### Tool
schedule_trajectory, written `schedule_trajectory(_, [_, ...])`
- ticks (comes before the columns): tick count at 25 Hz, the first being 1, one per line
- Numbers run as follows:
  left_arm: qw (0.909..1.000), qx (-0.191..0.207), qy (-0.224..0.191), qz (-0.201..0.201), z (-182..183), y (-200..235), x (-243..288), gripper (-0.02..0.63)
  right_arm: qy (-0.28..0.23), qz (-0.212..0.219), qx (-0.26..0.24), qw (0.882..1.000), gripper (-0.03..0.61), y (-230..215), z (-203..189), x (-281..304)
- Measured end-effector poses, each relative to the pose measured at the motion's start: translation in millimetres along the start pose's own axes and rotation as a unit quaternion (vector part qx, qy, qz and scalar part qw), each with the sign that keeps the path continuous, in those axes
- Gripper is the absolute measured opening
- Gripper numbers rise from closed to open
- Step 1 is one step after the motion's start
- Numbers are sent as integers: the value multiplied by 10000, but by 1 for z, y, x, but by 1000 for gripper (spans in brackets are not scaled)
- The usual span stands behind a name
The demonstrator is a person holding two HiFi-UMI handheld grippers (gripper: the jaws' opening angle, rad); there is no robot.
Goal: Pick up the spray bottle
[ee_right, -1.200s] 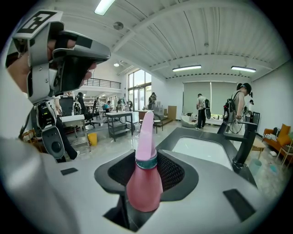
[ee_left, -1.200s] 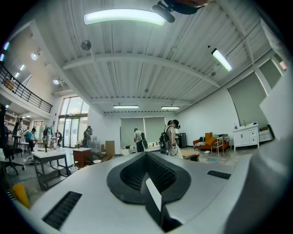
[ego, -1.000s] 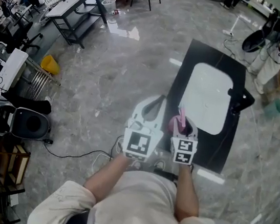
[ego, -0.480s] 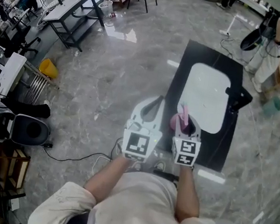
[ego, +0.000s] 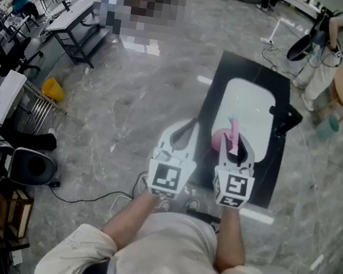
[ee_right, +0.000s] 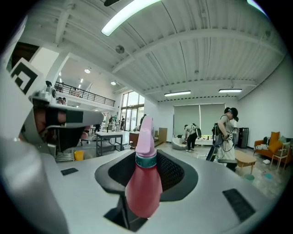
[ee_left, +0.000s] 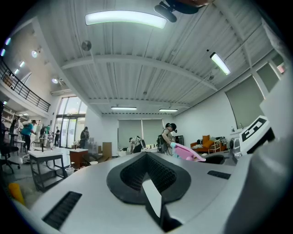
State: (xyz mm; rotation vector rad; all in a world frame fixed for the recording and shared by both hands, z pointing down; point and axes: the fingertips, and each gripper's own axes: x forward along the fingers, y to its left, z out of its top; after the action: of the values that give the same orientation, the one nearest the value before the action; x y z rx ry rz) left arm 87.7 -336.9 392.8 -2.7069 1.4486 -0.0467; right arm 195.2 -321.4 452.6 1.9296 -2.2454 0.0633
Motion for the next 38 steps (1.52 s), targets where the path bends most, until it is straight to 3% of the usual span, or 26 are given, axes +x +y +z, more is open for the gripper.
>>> schedule_trajectory(16, [9987, -124, -437, -221, 24, -18, 5, 2, -1336, -312, -168, 9904, 150, -19, 107, -50])
schedule_trajectory(38, [9982, -59, -512, -318, 31, -21, 1, 2, -1354, -455, -179, 9896, 146, -17, 106, -54])
